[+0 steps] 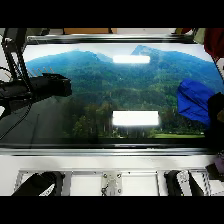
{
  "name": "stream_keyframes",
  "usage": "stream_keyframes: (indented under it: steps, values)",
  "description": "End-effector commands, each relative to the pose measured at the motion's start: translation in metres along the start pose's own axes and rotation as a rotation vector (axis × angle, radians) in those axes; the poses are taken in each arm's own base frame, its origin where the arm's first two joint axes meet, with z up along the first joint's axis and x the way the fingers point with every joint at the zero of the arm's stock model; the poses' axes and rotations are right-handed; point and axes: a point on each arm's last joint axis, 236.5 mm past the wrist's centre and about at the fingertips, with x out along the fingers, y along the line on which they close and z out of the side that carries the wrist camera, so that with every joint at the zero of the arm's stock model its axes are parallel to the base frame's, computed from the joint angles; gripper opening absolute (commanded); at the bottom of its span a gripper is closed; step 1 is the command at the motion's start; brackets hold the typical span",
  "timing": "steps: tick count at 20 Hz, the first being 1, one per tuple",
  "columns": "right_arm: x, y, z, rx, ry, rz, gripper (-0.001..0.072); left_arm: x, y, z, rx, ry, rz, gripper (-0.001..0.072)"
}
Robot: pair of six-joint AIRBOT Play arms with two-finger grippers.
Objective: Fold the clothes and pants, and hang the long-sleeved shirts on hangers.
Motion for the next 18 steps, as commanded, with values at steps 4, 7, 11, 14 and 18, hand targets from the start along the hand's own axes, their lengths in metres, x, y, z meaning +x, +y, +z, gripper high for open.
stream_keyframes:
  steps: [4, 7, 11, 14, 18]
  values:
    - [0.023, -0.054, -0.038, 0.003, 0.153, -0.189, 0.0011, 0.0, 0.0, -0.001, 0.001, 0.005, 0.001, 0.0014]
    - [0.02, -0.075, -0.041, 0.002, 0.157, -0.243, 0.0011, 0.0, 0.0, -0.001, 0.001, 0.005, 0.0, 0.0014]
    - [0.013, -0.1, -0.021, -0.003, 0.087, -0.306, 0.0011, 0.0, 0.0, -0.001, 0.0, 0.005, 0.0, 0.0014]
    - [0.007, -0.116, -0.041, -0.003, 0.171, -0.337, 0.0011, 0.0, 0.0, -0.001, 0.0, 0.006, 0.0, 0.0014]
    - [0.001, -0.122, -0.063, 0.002, 0.264, -0.345, 0.0012, 0.0, 0.0, -0.001, 0.0, 0.005, -0.001, 0.0015]
